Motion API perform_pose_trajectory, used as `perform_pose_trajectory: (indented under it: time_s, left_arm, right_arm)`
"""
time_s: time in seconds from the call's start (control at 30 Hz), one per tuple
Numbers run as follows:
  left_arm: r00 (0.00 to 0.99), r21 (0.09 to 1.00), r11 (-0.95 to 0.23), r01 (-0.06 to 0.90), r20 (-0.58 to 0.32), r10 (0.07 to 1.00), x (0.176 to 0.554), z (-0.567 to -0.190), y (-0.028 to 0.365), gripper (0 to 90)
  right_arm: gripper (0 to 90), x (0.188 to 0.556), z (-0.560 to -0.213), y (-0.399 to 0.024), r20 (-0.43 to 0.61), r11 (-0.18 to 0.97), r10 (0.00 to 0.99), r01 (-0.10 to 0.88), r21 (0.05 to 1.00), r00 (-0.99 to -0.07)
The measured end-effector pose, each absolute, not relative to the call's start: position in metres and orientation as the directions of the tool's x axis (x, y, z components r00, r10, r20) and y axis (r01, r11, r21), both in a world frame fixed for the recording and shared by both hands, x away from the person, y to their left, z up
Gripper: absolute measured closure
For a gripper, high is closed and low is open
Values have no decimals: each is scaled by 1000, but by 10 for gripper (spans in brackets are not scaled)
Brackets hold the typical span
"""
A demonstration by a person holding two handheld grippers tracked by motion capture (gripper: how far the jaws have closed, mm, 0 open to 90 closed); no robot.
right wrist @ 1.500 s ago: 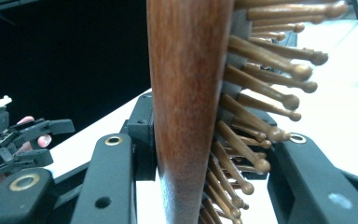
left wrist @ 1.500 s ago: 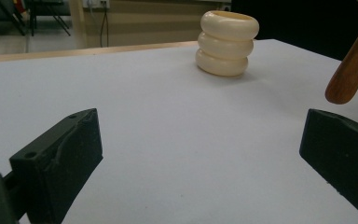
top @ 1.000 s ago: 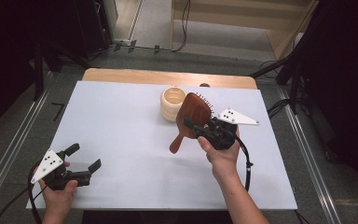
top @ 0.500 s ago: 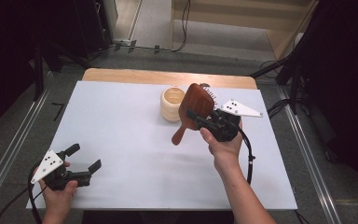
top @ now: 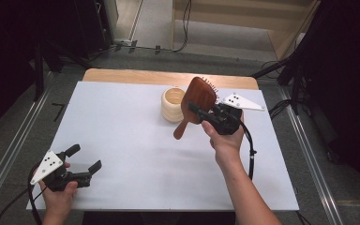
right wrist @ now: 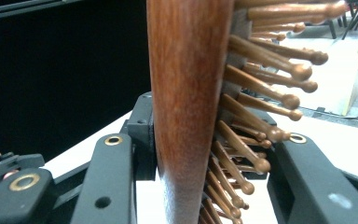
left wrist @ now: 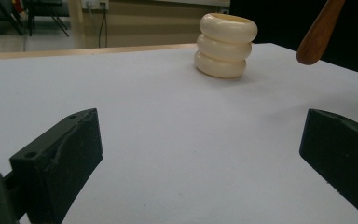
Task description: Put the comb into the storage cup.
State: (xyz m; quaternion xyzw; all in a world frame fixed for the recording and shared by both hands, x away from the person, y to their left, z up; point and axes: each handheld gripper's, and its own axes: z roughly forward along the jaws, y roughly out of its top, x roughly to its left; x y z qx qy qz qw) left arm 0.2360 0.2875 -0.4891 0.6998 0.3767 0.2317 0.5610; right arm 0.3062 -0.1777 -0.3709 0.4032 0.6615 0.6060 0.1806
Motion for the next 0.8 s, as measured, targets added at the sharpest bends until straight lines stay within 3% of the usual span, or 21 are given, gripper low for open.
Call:
perform_pose_trajectory:
  time_s: [0.8]
  left_arm:
    - [610,960,-102,260,-81,788,236,-489,286,0]
  right_arm:
    - [553,328,-355,-180,255,-89,762,294,952,-595]
